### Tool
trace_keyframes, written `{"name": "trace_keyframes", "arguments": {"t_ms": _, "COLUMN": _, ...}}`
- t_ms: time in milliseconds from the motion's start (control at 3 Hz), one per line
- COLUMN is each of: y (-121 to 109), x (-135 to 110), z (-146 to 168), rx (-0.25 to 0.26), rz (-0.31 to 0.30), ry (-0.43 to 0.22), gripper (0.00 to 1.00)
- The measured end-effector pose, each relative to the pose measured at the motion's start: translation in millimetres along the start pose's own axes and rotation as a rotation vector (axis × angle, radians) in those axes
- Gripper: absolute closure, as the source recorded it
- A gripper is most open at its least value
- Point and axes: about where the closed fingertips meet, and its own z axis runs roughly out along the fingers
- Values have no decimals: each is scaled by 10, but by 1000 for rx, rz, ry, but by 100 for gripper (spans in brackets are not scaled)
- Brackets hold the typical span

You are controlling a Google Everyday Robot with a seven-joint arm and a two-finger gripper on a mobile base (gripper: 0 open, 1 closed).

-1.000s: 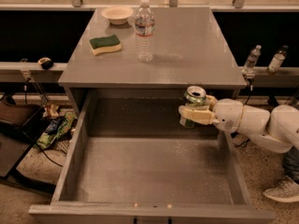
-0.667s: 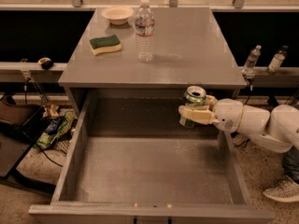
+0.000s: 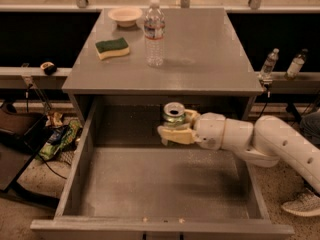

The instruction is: Place green can into top drawer

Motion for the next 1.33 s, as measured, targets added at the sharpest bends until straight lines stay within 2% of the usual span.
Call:
{"name": "trace_keyframes", "arguments": {"t_ms": 333, "y": 320, "x": 21, "z": 329, "rx": -36, "rz": -26, "ry": 11, "gripper": 100}}
{"name": "trace_keyframes", "arguments": {"t_ms": 667, "y": 600, "x": 60, "z": 772, "rx": -70, "rz": -33, "ry": -47, "gripper": 100}}
{"name": "trace_keyframes", "arguments": {"t_ms": 1000, "y": 773, "x": 190, "z": 1186, "rx": -88, "rz": -66, "ry": -90, "gripper": 100}}
{"name": "trace_keyframes", "arguments": {"t_ms": 1333, "y": 867, "x": 401, "z": 1523, "rx": -93, "rz": -140, "ry": -71, "gripper": 100}}
